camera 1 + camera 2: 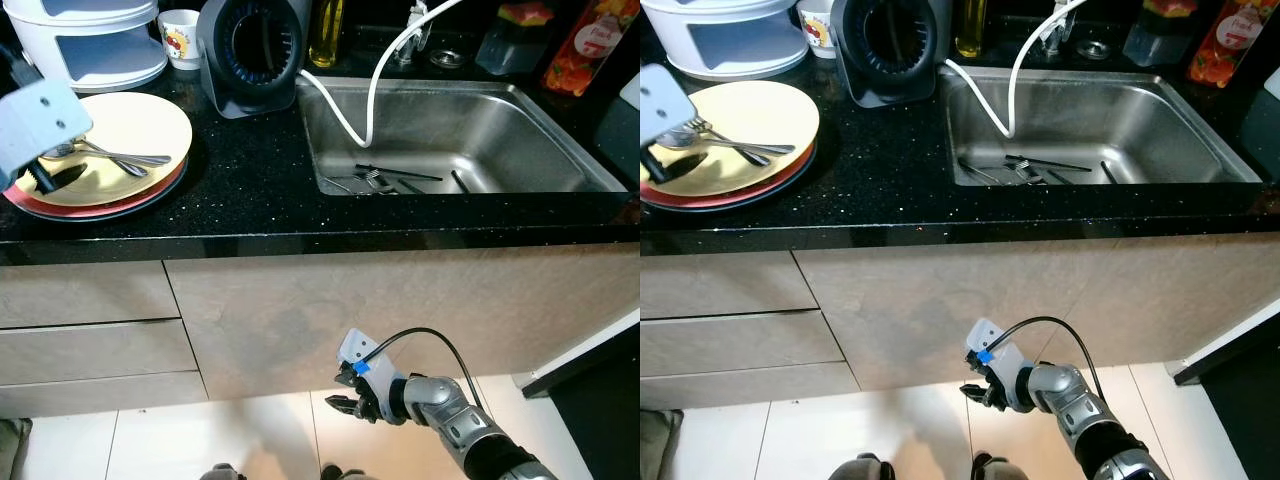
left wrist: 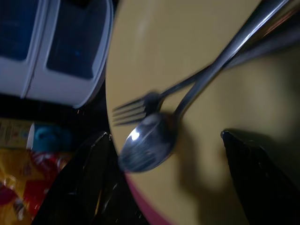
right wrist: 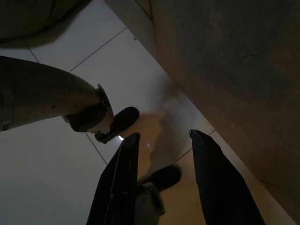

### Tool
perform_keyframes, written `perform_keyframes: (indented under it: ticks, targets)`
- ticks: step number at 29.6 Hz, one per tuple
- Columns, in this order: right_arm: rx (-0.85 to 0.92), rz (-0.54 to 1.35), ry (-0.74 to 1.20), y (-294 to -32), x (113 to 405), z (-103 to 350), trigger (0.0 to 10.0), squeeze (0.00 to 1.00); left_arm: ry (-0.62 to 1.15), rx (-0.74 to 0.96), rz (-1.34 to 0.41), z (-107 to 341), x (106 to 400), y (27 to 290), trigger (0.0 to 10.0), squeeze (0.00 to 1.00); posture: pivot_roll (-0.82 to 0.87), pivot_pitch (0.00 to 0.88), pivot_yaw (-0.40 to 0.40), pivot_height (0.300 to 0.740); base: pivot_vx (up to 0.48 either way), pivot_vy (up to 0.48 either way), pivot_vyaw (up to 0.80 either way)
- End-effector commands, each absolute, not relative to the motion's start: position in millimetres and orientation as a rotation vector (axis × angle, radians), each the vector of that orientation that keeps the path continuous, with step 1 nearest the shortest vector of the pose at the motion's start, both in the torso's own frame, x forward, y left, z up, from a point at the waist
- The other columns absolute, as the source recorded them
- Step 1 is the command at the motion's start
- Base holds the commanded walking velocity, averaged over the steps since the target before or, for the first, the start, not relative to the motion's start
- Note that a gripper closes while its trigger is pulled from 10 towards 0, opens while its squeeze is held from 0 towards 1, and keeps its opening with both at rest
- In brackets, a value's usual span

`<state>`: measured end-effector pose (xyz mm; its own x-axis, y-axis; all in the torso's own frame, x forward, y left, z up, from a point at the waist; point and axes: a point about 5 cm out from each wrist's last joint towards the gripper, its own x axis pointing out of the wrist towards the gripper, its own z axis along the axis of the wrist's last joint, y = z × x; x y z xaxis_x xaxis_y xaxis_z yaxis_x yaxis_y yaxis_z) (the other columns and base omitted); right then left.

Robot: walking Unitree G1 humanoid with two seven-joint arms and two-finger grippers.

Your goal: Kitchen organization

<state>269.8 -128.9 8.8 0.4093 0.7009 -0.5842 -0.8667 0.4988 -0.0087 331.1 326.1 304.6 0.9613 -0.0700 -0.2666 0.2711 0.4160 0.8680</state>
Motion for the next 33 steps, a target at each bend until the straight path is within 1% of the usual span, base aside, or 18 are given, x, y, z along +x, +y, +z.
perform_keyframes:
  ticks: [1,7,12,14,16,18,24,28,33]
  targets:
    - [-0.333,0.983,0.575,-135.8,267.6,5.1,10.0,0.00,0.226,1.165,-0.201,305.0,331.3,331.7,10.0,0.00,0.13,0.126,-0.046,0.740,0.000,0.000,0.00]
    - [-0.337,0.968,0.573,-140.0,265.0,3.5,10.0,0.00,0.214,1.201,-0.169,304.3,337.2,335.9,10.0,0.00,0.12,0.140,-0.043,0.740,0.000,0.000,0.00]
    - [-0.337,0.962,0.567,-141.7,263.7,3.8,10.0,0.00,0.168,1.223,-0.138,306.8,342.0,335.9,10.0,0.00,0.11,0.151,-0.042,0.740,0.000,0.000,0.00]
    - [-0.337,0.961,0.565,-142.1,263.4,4.1,10.0,0.00,0.138,1.221,-0.136,308.2,344.3,333.4,10.0,0.00,0.10,0.157,-0.042,0.740,0.000,0.000,0.00]
    - [-0.338,0.962,0.562,-143.3,261.8,4.4,10.0,0.00,0.072,1.208,-0.141,310.0,350.0,325.3,10.0,0.00,0.08,0.165,-0.043,0.740,0.000,0.000,0.00]
    - [-0.339,0.961,0.561,-145.0,259.7,4.4,10.0,0.00,0.042,1.203,-0.159,308.1,355.3,317.8,10.0,0.00,0.06,0.170,-0.043,0.740,0.000,0.000,0.00]
    - [-0.337,0.945,0.558,-149.8,255.7,5.5,10.0,0.00,0.080,1.192,-0.233,291.7,364.3,306.7,10.0,0.00,0.04,0.183,-0.042,0.740,0.000,0.000,0.00]
    - [-0.338,0.934,0.562,-153.9,253.9,5.8,10.0,0.00,0.112,1.194,-0.267,284.7,365.2,304.3,10.0,0.00,0.02,0.191,-0.042,0.740,0.000,0.000,0.00]
    - [-0.339,0.927,0.564,-156.4,252.9,6.1,10.0,0.00,0.119,1.192,-0.267,286.0,364.8,305.5,10.0,0.00,0.03,0.192,-0.046,0.740,0.000,0.000,0.00]
